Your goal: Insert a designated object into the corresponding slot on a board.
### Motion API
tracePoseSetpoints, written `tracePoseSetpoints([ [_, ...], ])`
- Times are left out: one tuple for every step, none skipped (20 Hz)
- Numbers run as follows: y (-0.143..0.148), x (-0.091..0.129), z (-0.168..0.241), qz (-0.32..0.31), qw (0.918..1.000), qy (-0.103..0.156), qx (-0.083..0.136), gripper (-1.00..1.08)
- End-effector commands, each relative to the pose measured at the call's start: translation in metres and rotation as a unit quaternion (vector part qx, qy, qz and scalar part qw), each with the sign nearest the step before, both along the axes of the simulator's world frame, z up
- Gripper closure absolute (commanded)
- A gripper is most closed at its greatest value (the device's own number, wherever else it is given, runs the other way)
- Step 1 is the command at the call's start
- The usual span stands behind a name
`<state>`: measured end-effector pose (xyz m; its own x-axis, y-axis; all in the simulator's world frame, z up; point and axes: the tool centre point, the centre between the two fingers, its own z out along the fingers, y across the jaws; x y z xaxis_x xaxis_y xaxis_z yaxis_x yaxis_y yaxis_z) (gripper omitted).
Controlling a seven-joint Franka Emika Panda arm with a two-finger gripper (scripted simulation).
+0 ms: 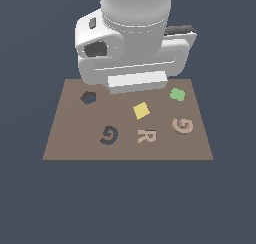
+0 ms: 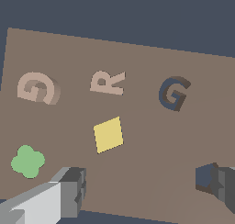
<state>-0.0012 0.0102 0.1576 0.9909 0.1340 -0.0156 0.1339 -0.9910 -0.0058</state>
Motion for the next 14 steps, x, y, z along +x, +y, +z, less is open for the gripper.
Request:
tracePoseSetpoints([
  [0.004,0.006,-0.004,0.025,0.9997,0.0,0.0,-0.92],
  [0.006,0.008,-0.006,0.037,0.9993,0.0,0.0,-0.92],
  [0.008,0.011,-0.009,0.05,0.9988,-0.001,0.001,-0.92],
  [0.01,0.014,-0.011,0.063,0.998,-0.001,0.001,-0.92],
  [0.012,0.017,-0.013,0.078,0.9969,-0.001,0.001,-0.92],
  [0.015,0.02,-0.016,0.094,0.9956,-0.001,0.001,-0.92],
  [0.018,0.023,-0.019,0.11,0.9939,-0.001,0.001,-0.92],
  [0.022,0.027,-0.022,0.128,0.9918,-0.002,0.001,-0.92],
  [0.025,0.03,-0.025,0.147,0.9892,-0.002,0.002,-0.92],
  [0.03,0.034,-0.028,0.166,0.986,-0.002,0.002,-0.92],
  [0.034,0.037,-0.032,0.187,0.9823,-0.002,0.002,-0.92],
  [0.039,0.041,-0.035,0.209,0.978,-0.003,0.002,-0.92],
  [0.044,0.044,-0.039,0.231,0.9729,-0.003,0.002,-0.92],
  [0.05,0.047,-0.043,0.255,0.967,-0.003,0.003,-0.92],
])
